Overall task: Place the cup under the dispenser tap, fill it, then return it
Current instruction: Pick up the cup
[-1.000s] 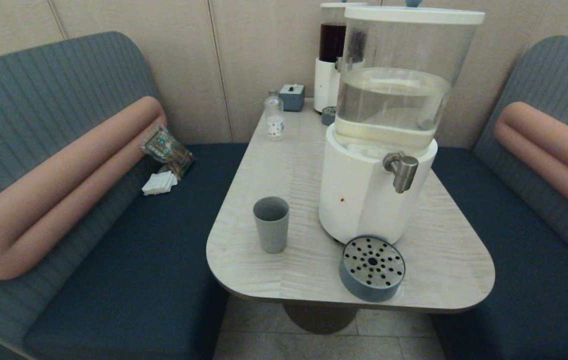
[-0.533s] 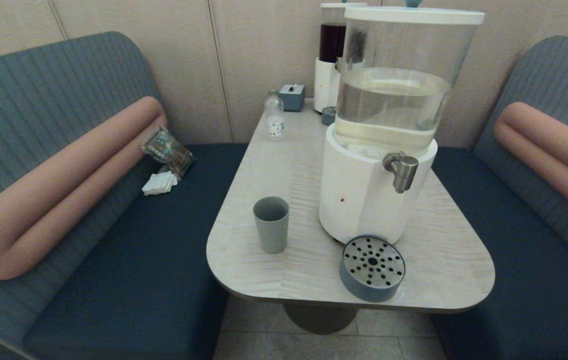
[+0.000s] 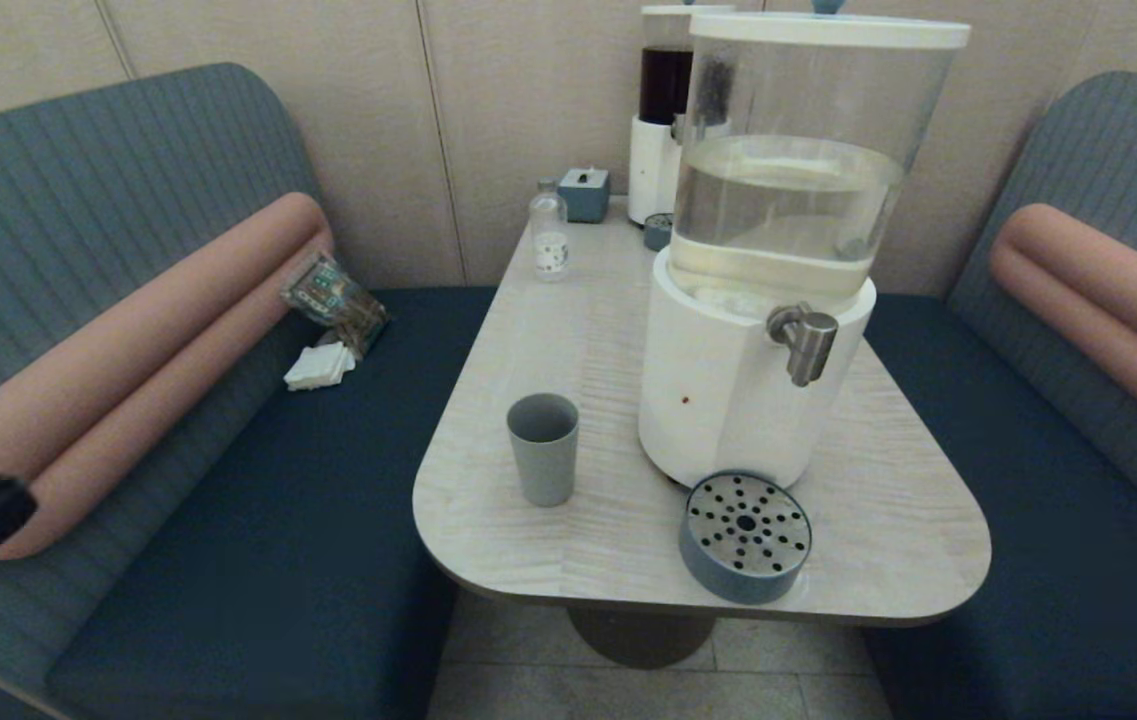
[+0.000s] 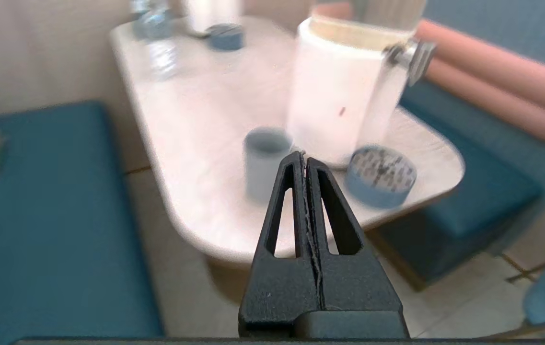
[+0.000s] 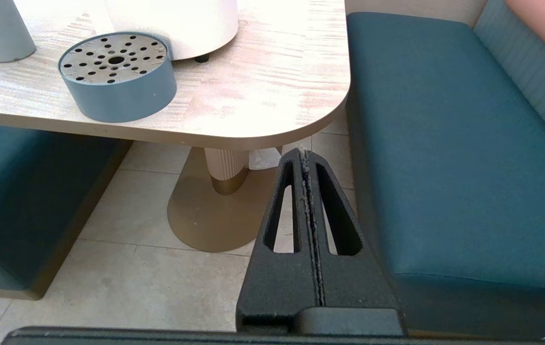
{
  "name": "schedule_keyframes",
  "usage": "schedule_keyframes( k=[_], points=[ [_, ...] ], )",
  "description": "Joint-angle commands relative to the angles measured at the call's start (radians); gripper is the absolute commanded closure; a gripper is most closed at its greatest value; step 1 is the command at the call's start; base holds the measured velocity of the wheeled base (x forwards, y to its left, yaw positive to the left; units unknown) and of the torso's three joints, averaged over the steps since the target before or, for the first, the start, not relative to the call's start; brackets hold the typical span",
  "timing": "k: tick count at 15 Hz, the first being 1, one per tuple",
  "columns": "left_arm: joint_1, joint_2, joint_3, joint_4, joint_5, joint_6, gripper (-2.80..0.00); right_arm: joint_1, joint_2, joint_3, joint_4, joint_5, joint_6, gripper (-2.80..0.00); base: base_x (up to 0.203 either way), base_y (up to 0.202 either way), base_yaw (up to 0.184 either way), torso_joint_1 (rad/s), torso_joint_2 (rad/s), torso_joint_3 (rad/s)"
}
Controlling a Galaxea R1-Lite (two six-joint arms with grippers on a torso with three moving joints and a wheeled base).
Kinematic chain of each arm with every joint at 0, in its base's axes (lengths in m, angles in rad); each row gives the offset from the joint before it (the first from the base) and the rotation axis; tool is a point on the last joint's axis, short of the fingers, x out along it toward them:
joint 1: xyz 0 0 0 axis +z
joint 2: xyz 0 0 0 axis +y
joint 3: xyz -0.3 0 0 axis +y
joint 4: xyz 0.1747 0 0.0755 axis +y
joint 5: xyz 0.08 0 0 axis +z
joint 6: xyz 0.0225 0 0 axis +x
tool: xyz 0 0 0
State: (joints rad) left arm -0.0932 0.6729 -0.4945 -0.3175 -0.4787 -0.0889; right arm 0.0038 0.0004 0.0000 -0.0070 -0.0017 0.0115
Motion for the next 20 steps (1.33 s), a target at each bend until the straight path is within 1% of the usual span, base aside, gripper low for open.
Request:
schedule_keyframes(
  k=[1, 3, 5, 7, 8, 9, 10, 11, 12, 13, 15, 16, 18, 19, 20],
  points=[
    [-0.005, 0.231, 0.013, -0.162, -0.025, -0.004, 0.0, 0.001, 0.0, 0.0, -0.001, 0.0, 0.001, 0.0, 0.0, 0.0, 0.0, 0.0, 0.0, 0.0],
    [-0.001, 0.397, 0.05, -0.346, -0.069, -0.002, 0.0, 0.001, 0.0, 0.0, -0.001, 0.0, 0.001, 0.0, 0.0, 0.0, 0.0, 0.0, 0.0, 0.0],
    [0.016, 0.588, 0.102, -0.607, -0.108, 0.011, 0.0, 0.001, 0.0, 0.0, -0.001, 0.0, -0.002, 0.0, 0.0, 0.0, 0.0, 0.0, 0.0, 0.0],
    [0.046, 0.815, 0.142, -0.923, -0.146, 0.018, 0.0, 0.001, 0.0, 0.0, -0.001, 0.0, 0.001, 0.0, 0.0, 0.0, 0.0, 0.0, 0.0, 0.0],
    [0.062, 0.9, 0.154, -1.025, -0.163, 0.024, 0.0, 0.001, 0.0, 0.0, -0.001, 0.0, 0.0, 0.0, 0.0, 0.0, 0.0, 0.0, 0.0, 0.0],
    [0.076, 0.969, 0.165, -1.115, -0.178, 0.03, 0.0, 0.001, 0.0, 0.0, -0.001, 0.0, -0.002, 0.0, 0.0, 0.0, 0.0, 0.0, 0.0, 0.0],
    [0.088, 1.016, 0.165, -1.178, -0.191, 0.037, 0.0, 0.001, 0.0, 0.0, -0.001, 0.0, -0.002, 0.0, 0.0, 0.0, 0.0, 0.0, 0.0, 0.0],
    [0.095, 1.036, 0.149, -1.208, -0.198, 0.043, 0.0, 0.001, 0.0, 0.0, -0.001, 0.0, 0.001, 0.0, 0.0, 0.0, 0.0, 0.0, 0.0, 0.0],
    [0.096, 1.047, 0.149, -1.212, -0.2, 0.043, 0.0, 0.001, 0.0, 0.0, -0.001, 0.0, 0.001, 0.0, 0.0, 0.0, 0.0, 0.0, 0.0, 0.0],
    [0.096, 1.064, 0.154, -1.213, -0.207, 0.047, -2.8, 0.001, 0.0, 0.0, -0.001, 0.0, -0.002, 0.0, 0.0, 0.0, 0.0, 0.0, 0.0, 0.0],
    [0.096, 1.095, 0.155, -1.213, -0.271, 0.051, -2.8, 0.001, 0.0, 0.0, -0.001, 0.0, 0.001, 0.0, 0.0, 0.0, 0.0, 0.0, 0.0, 0.0],
    [0.098, 1.122, 0.163, -1.213, -0.299, 0.074, -2.8, 0.001, 0.0, 0.0, -0.001, 0.0, -0.002, 0.0, 0.0, 0.0, 0.0, 0.0, 0.0, 0.0],
    [0.12, 1.201, 0.169, -1.213, -0.342, 0.163, -2.8, 0.001, 0.0, 0.0, -0.001, 0.0, 0.001, 0.0, 0.0, 0.0, 0.0, 0.0, 0.0, 0.0],
    [0.149, 1.252, 0.166, -1.213, -0.374, 0.233, -2.8, 0.001, 0.0, 0.0, -0.001, 0.0, -0.002, 0.0, 0.0, 0.0, 0.0, 0.0, 0.0, 0.0],
    [0.168, 1.294, 0.157, -1.213, -0.416, 0.278, -2.8, 0.001, 0.0, 0.0, -0.001, 0.0, 0.001, 0.0, 0.0, 0.0, 0.0, 0.0, 0.0, 0.0]
  ],
)
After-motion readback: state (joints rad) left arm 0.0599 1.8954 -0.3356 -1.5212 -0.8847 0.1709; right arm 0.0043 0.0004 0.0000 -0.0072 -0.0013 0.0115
